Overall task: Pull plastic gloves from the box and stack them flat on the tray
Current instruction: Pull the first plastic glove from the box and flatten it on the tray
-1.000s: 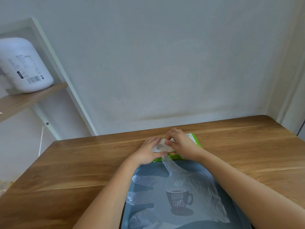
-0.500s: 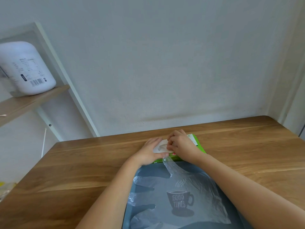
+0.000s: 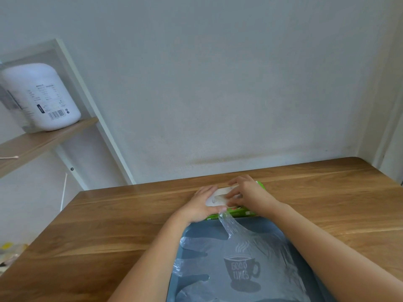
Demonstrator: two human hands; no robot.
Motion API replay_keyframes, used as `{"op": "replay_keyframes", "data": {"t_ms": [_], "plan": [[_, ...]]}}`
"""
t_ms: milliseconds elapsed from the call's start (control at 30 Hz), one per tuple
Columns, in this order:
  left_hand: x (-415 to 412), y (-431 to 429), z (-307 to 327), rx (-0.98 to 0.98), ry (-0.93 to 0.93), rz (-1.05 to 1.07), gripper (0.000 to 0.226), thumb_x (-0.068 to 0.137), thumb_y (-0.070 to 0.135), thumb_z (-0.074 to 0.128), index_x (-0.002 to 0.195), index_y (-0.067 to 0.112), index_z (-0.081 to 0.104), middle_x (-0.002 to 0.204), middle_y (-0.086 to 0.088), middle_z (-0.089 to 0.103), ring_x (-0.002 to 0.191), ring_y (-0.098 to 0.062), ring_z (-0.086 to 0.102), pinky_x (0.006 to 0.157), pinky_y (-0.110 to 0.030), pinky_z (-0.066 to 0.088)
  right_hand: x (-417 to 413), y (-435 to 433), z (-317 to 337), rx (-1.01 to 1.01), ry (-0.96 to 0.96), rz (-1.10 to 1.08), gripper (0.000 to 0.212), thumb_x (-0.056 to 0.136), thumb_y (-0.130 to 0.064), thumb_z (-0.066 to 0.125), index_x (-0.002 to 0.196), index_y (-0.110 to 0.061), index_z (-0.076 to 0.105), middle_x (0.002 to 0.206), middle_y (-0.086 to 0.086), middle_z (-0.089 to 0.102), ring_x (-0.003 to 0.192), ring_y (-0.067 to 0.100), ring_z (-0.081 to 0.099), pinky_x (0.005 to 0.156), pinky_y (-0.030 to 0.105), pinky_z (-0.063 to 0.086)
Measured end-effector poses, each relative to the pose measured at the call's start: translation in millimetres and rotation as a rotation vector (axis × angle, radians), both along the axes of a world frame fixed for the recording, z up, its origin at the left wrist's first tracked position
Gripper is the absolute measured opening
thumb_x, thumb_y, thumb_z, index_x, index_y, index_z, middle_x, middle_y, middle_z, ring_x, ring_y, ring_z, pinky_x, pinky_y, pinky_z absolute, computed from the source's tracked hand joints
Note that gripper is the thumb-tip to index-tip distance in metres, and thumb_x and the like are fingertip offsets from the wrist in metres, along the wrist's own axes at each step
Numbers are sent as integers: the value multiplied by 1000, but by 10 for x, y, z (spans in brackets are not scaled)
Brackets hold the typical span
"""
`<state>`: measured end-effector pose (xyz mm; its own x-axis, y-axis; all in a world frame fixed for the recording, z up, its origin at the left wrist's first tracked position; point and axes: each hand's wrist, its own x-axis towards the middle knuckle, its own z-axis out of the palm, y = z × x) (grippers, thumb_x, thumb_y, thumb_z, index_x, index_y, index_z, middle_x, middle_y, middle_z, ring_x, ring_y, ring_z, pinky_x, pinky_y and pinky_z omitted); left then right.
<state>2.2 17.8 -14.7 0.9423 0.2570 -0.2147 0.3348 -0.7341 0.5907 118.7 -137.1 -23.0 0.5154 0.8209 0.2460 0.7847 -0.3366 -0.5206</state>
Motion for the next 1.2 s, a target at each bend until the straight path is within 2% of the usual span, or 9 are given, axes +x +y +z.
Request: {"op": "replay_keyframes", "data": {"t_ms": [133,267,400,600,733,800,933,1067,1200], "plan": [[1,-9,6,5,-4,3,83,88,46,64,154,28,17,162,10,5,148,-10,-3,118,-35,3,-12,74,-3,-37,-154,28,20,87,-20,66,104,-12,74,128,1,54,124,17,35,96,15,27],[2,-14,-1,1,-7,8,83,88,46,64,154,28,17,162,10,5,149,-10,-3,118,-36,3,-22,94,-99,-14,-278,40,18,91,-12,59,95,-2,73,116,8,59,113,23,45,97,29,38],[8,-7,-5,-4,-4,7,84,88,47,64,154,29,17,162,10,5,148,-10,-3,118,-37,2,-4,52,-148,107,-249,9,15,92,-10,57,89,-3,70,107,7,58,101,20,47,88,20,35],[22,-17,1,33,-40,-18,83,88,43,65,154,23,19,161,6,13,148,-14,7,120,-36,9,-70,181,-148,111,-519,173,5,75,-4,58,74,-7,60,84,9,57,74,24,54,65,32,50],[28,-17,3,16,-47,-2,83,86,44,67,153,26,21,159,4,16,147,-17,11,120,-42,14,-20,394,-47,5,-597,119,19,68,-2,73,82,-2,61,85,13,54,74,26,52,61,37,52],[26,-4,-10,25,-65,-8,81,87,44,66,152,26,23,159,3,19,147,-17,11,120,-43,13,41,439,-2,-62,-613,79,14,82,1,60,96,-1,59,98,14,53,86,27,50,74,37,49],[49,14,-47,42,-94,-47,75,88,45,64,151,29,26,158,6,22,147,-16,9,119,-42,12,86,426,-26,-54,-273,-64,19,101,-10,37,110,-2,51,112,14,53,102,26,48,78,22,30],[71,41,-79,37,-50,-9,87,87,49,64,155,23,16,162,7,10,149,-15,-1,121,-41,5,96,279,44,50,192,-38,24,93,-23,59,113,-13,52,109,2,61,97,15,55,75,20,38],[75,47,-91,21,-93,-19,83,85,47,67,152,28,23,160,5,18,148,-16,8,120,-45,12,29,159,201,-61,88,143,38,75,-19,74,112,-23,66,105,-10,66,93,3,54,73,8,37]]}}
